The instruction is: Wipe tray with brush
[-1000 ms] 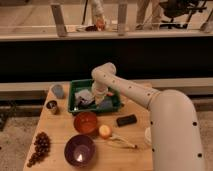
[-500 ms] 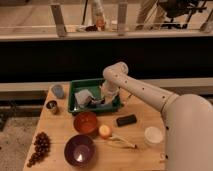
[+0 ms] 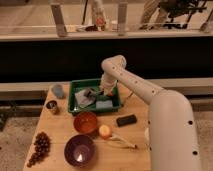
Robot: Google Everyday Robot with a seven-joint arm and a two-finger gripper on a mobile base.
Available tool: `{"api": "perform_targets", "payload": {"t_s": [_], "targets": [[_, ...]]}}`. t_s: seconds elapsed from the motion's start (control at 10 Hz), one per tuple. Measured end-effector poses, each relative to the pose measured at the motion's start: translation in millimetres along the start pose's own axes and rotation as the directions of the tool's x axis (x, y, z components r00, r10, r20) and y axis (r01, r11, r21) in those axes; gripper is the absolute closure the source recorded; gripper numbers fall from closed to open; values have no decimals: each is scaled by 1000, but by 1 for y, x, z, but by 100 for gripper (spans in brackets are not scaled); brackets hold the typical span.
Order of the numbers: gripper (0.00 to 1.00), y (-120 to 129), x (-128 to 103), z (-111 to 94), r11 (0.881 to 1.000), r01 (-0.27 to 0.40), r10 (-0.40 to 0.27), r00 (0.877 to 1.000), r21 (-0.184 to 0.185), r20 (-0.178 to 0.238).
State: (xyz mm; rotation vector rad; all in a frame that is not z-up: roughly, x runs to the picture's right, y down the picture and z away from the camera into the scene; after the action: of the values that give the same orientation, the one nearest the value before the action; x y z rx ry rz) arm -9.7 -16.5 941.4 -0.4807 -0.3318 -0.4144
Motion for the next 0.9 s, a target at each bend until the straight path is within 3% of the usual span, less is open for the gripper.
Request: {"api": "perform_targets", "payload": {"t_s": [0.2,0.4,0.7,0.9], "targets": [[100,-18,-22,8,1000,19,-19,1000,9,20],[100,-24,-58,23,998,64,-64,997,3,52],[100,4,-83,33,993,120,-119,989,-14,84],[100,29,-82,27,989,143,-141,986,-23,88]]}}
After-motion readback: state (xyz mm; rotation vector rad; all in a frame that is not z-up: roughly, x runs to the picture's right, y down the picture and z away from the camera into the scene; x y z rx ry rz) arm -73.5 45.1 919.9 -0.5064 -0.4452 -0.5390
